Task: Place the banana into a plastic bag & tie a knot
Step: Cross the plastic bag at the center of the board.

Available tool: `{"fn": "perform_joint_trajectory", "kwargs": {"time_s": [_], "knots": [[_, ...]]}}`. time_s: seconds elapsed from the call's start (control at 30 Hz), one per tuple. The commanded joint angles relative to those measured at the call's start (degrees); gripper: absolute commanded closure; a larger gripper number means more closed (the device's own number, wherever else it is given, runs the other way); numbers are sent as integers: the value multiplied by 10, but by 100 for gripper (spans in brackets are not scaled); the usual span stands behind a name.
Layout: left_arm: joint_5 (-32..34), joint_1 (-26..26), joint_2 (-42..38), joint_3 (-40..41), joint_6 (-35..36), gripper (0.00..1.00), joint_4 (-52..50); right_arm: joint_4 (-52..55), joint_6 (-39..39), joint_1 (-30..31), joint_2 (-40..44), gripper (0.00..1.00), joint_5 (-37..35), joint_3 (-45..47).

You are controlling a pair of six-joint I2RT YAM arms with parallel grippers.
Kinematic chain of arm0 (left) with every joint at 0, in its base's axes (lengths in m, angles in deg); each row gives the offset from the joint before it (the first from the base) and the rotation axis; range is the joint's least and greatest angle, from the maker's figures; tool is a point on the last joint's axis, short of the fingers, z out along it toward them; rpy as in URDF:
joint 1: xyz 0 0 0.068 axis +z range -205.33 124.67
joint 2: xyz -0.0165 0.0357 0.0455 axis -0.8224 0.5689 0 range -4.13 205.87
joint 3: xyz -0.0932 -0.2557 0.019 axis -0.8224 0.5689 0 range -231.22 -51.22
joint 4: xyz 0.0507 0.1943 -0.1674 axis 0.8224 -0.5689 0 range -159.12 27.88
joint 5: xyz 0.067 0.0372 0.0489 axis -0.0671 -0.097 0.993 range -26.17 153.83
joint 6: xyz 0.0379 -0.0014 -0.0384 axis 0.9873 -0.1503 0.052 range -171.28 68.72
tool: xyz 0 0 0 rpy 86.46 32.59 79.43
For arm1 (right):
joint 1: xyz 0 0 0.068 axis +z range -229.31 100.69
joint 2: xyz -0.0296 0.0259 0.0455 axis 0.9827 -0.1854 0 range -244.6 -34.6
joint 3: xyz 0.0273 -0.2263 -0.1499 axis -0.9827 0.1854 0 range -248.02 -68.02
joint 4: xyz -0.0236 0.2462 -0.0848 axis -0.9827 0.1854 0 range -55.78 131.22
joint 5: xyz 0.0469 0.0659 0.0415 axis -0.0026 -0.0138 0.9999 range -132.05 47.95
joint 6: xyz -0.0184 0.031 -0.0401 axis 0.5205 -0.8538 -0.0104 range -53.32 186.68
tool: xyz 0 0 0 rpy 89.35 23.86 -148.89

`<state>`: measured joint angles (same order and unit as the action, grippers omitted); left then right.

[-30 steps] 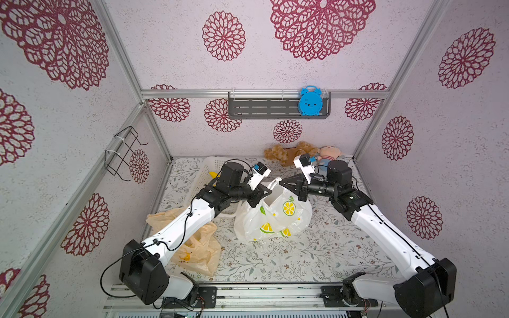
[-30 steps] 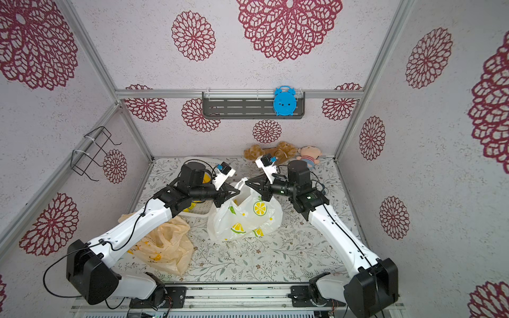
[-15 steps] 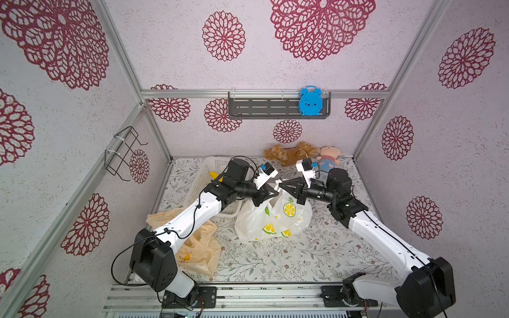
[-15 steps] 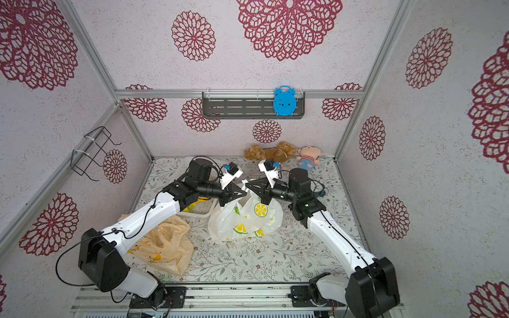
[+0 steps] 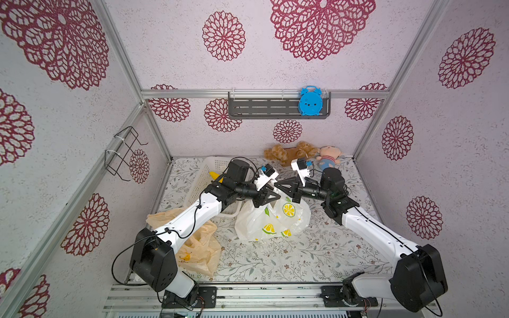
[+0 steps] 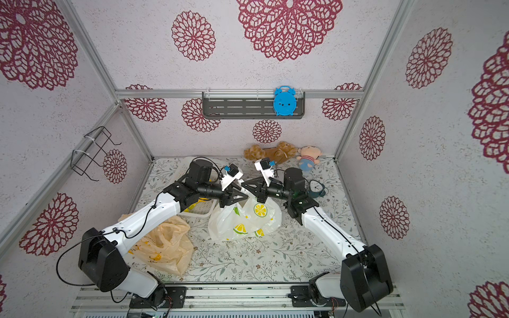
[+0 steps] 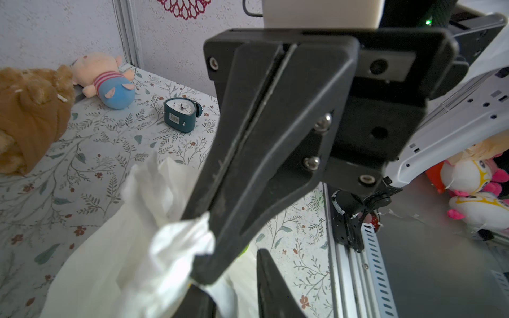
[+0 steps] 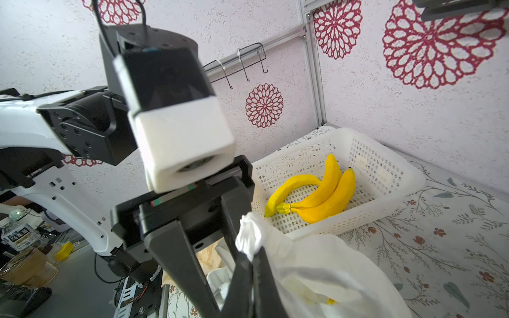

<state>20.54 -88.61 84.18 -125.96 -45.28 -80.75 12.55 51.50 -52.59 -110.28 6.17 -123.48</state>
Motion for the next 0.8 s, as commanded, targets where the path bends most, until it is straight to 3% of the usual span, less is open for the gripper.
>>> {"fn": "perform_joint_trajectory", "kwargs": {"time_s": [0.0, 0.13, 0.33, 0.43, 0.6, 0.73, 0.77], "knots": [[-11, -3, 10, 1, 3, 63, 20, -21, -9, 9, 0, 100, 11, -6], [-8, -2, 16, -1, 1, 57, 24, -20, -11, 16, 1, 100, 13, -5], [-15, -3, 18, 1, -10, 58, 42, -18, -13, 26, -7, 100, 11, -9], [-22, -3, 18, 3, -17, 69, 54, -18, -14, 28, -12, 100, 9, -10], [-25, -2, 18, 7, -26, 100, 63, -5, -12, 29, -14, 100, 3, -16], [-19, 0, 12, 23, -30, 100, 78, 40, 8, 29, -9, 100, -8, -31], [-16, 0, 9, 28, -32, 100, 80, 57, 15, 29, -6, 95, -14, -37]]}}
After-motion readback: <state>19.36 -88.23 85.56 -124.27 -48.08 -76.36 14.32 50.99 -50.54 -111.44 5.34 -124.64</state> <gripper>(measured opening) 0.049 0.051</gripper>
